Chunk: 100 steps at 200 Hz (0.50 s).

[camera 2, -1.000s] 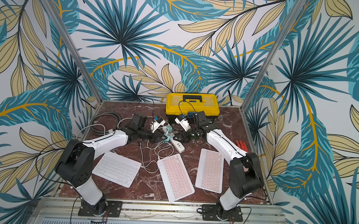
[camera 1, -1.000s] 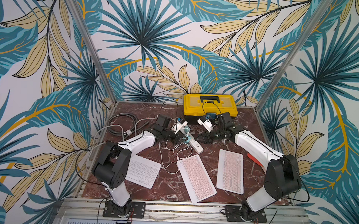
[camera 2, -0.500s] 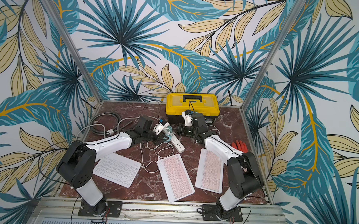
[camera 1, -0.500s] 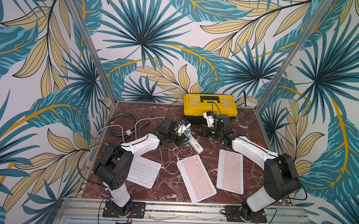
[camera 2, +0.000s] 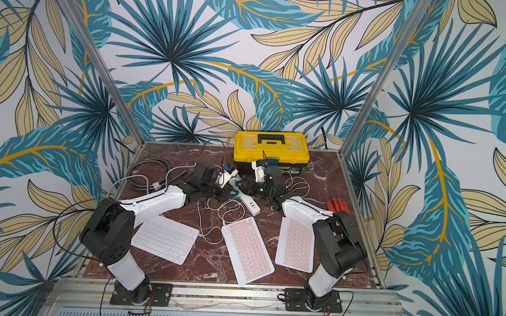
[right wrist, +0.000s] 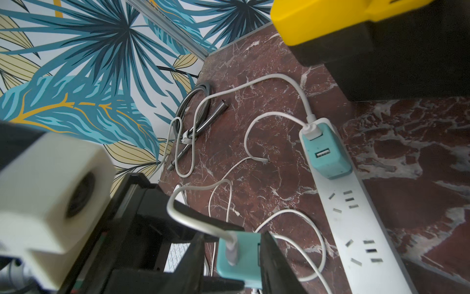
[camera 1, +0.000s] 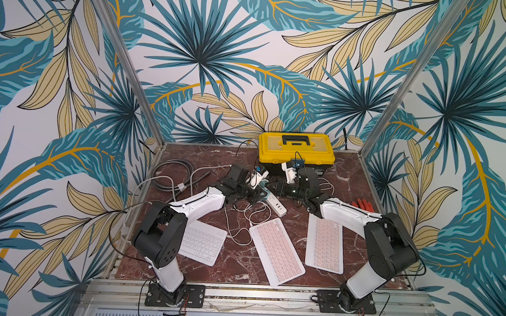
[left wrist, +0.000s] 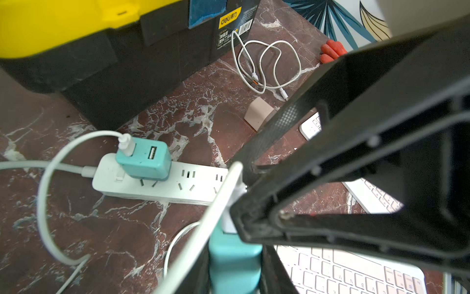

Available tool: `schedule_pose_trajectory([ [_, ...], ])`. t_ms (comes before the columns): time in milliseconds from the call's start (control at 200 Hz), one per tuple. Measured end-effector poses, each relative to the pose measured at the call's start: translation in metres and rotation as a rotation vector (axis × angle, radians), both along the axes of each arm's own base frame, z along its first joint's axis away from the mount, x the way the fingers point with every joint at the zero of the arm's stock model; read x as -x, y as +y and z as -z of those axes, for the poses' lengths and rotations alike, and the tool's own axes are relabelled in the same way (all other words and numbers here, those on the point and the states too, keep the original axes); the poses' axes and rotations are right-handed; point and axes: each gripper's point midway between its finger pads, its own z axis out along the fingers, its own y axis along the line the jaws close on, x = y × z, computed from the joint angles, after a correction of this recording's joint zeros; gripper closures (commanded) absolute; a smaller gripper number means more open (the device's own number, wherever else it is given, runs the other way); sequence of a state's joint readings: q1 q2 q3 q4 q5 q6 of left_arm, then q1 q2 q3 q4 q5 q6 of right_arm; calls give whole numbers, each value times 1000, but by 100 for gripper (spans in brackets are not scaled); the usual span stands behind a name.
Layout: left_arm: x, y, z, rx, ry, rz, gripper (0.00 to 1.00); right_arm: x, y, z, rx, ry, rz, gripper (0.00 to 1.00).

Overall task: Unplug the wireless keyboard
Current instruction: Remove the power cord from the plug.

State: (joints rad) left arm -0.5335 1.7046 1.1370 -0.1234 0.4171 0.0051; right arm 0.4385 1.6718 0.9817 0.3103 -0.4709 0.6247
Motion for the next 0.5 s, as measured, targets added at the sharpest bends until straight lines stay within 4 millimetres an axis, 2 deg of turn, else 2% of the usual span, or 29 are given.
schedule_pose_trajectory([
  [155,0,0,1,-5,3,-14,100,-3,3,11,-5,39,10,70],
  [355,0,0,2,-16,4,-27,100,-4,10,12,-18,60,12,76],
  [501,-1,0,3,-19,2,-30,100,-7,15,10,-17,69,14,87],
])
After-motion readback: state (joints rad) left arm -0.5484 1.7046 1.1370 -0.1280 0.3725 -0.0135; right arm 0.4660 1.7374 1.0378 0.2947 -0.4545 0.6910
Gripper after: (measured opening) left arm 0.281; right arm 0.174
